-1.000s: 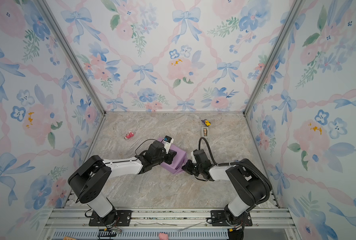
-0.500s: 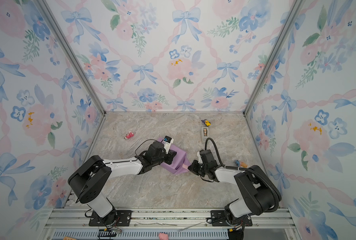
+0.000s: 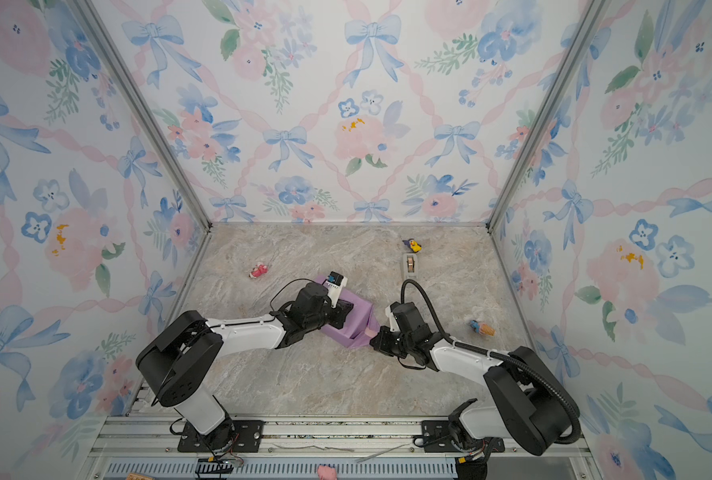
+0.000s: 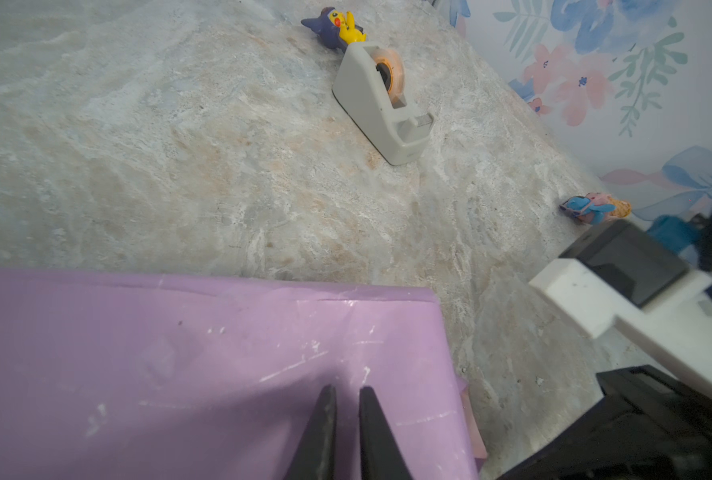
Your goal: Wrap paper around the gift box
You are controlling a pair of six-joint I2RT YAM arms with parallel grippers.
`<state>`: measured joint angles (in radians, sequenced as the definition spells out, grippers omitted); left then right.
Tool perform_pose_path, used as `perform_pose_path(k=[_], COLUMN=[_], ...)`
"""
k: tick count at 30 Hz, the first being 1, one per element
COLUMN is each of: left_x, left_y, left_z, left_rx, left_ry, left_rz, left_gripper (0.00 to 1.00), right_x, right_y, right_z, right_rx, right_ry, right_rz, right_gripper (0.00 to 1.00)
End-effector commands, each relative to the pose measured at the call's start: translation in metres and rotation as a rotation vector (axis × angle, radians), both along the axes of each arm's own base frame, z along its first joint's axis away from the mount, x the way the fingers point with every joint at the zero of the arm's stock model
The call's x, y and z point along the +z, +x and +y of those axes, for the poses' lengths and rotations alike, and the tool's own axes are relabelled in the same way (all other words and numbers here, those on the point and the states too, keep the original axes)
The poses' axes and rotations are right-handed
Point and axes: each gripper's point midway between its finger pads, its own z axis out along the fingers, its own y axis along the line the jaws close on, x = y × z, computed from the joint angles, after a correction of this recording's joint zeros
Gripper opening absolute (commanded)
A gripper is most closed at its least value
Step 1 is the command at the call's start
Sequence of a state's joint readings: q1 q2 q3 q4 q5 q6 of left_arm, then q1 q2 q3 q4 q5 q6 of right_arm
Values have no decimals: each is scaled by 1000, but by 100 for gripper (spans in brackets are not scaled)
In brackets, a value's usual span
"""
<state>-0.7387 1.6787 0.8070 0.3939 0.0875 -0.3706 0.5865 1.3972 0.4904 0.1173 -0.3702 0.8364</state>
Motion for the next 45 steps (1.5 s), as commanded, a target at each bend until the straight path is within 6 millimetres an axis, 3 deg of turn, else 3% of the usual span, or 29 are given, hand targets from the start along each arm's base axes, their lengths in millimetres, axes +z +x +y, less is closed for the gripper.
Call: perform_pose_path(k=[1,7,15,20,26,30,33,39,45], left_x=[-28,-28,-29,-30,-27,-28,-28,-28,-29], left_y=[-12,-12,-12,-11,-11,-11,-11,-11,-10], left_z=[11,12,13,12,10,9,8,8,9], left_rx=[1,4,5,2,-3,-8,-11,-9,-7], left_ry=[67,69,74,75,68,69,68,68,70], left_rz=[81,80,79,80,76,78,78,79,78], left_gripper=[15,15,15,15,15,15,15,15,15], right_x=[8,-14,-41,-34,14,32,27,9,-10], right_y=[14,17,7,1,12,27,40,63,60], right_z=[16,5,-22,-35,-39,-50,-57,-46,-40], right_rx=[6,-34,-106,-120,-100,-102,-97,-38,-22], right_ry=[28,-16,-75,-89,-30,-2,-23,-7,11], right_rz=[-28,15,113,111,-7,-36,2,62,148], right_gripper=[0,0,0,3,34,41,41,39,35])
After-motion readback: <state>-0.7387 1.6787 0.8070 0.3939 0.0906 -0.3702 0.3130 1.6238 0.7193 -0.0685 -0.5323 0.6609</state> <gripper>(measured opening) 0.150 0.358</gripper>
